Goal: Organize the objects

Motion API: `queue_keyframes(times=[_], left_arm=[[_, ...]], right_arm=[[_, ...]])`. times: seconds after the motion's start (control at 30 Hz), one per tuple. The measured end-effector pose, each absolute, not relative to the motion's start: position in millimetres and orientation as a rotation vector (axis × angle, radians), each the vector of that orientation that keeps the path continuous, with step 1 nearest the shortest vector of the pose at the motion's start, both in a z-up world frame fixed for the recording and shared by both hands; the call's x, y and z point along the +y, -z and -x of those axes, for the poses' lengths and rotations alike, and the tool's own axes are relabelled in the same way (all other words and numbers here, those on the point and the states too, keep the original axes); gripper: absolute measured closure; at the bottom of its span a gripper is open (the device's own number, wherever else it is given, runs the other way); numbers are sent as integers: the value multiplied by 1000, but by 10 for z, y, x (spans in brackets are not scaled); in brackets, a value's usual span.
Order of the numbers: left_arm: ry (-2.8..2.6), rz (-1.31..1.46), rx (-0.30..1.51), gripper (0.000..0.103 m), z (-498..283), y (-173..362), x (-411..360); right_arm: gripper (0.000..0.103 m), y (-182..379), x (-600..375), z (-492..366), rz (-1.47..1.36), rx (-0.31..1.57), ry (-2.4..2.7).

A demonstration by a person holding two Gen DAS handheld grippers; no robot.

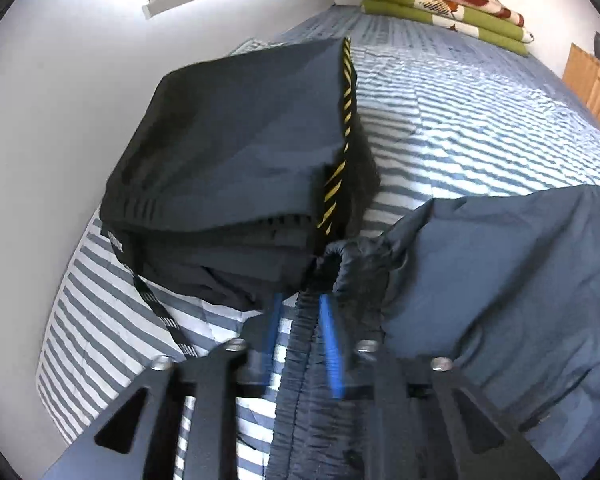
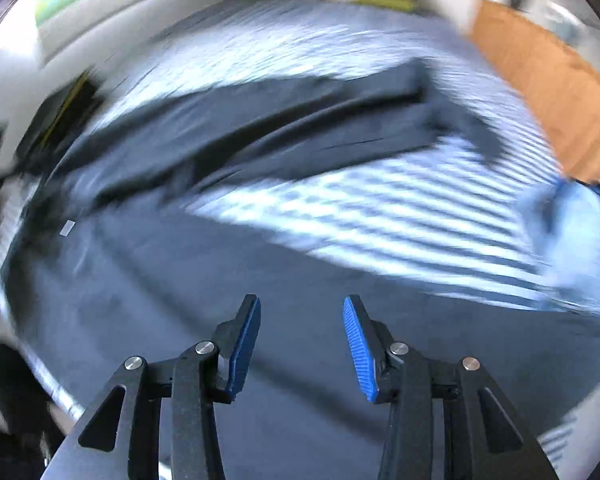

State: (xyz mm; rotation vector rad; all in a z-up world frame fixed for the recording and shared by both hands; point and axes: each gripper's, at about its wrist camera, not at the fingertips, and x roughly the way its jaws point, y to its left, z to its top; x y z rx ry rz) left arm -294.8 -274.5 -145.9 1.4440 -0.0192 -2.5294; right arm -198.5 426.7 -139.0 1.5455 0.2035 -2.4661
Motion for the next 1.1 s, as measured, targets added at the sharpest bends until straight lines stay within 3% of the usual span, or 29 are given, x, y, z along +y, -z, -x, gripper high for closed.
queue_keyframes(times=[0.13,0.23,0.4,0.53,0.73,1.0,1.1], left_arm=[[2586,-1407,-76,60,2919,1256,-2623],[2629,-1391,-120,48,2905,1114,-2495],[2697,-1400,-299,45,3022,1009,-2144],[2745,-1485,-413,28,3207,1043,-1892],[2758,-1608,-482,25,3749,1234,-1552],[2650,-1784,-697,25,4336,1865,-1256],[2641,-1813,-710,20,4432,1997,-1244]], right_arm=[[59,1115,4954,2217,-1509,5,2629],[53,954,5147,2487,-1473,-6,2692],[51,900,5055,3166,-1426,179,2739],[51,1049,4900,3689,-1443,276,2708],[48,1409,4767,4227,-1466,457,2674],[47,1801,4959,4690,-1589,473,2563],[40,1867,4967,4776,-1580,479,2521]])
